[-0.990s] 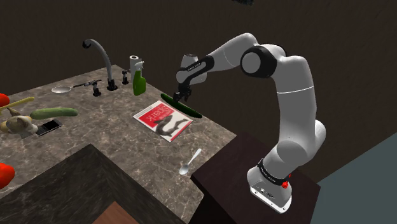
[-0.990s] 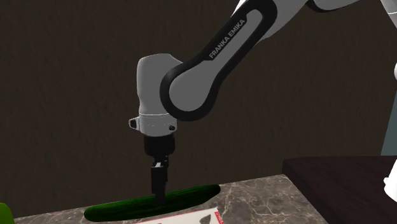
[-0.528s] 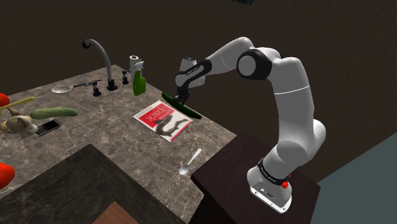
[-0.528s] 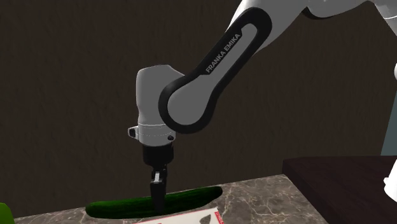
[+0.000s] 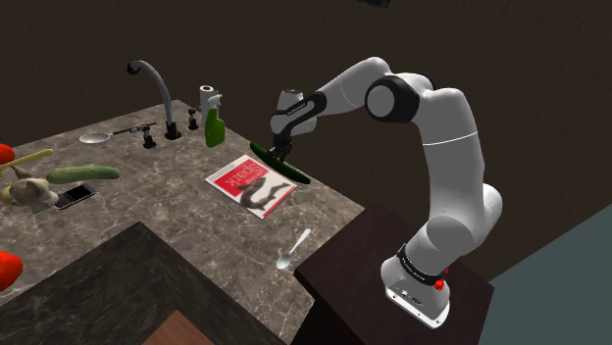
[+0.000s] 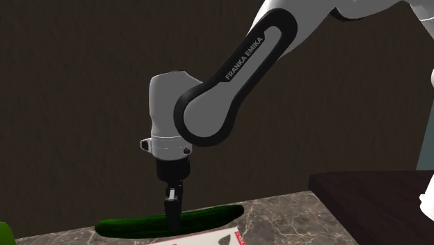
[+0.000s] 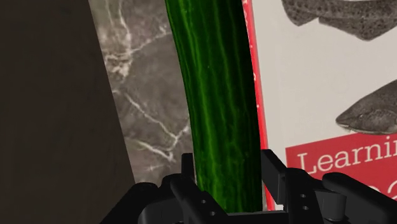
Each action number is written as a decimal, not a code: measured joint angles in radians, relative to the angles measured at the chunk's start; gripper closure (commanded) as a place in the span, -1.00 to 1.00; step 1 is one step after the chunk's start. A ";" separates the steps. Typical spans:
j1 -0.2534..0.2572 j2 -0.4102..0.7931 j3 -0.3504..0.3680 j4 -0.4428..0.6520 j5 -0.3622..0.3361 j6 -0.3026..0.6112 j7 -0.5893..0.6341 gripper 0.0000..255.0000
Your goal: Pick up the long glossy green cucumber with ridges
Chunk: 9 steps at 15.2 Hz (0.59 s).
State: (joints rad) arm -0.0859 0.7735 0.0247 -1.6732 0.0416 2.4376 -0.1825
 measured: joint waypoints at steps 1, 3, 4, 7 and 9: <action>0.000 -0.004 0.000 -0.006 0.000 -0.002 0.000 1.00; -0.002 -0.021 0.000 -0.018 0.000 -0.016 -0.001 1.00; -0.002 -0.030 0.000 -0.021 0.000 -0.024 0.000 1.00; -0.003 -0.052 0.001 -0.022 -0.001 -0.052 -0.001 1.00; -0.003 -0.078 0.001 -0.028 -0.001 -0.068 0.002 1.00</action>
State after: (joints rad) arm -0.0889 0.6959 0.0253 -1.7016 0.0405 2.3696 -0.1808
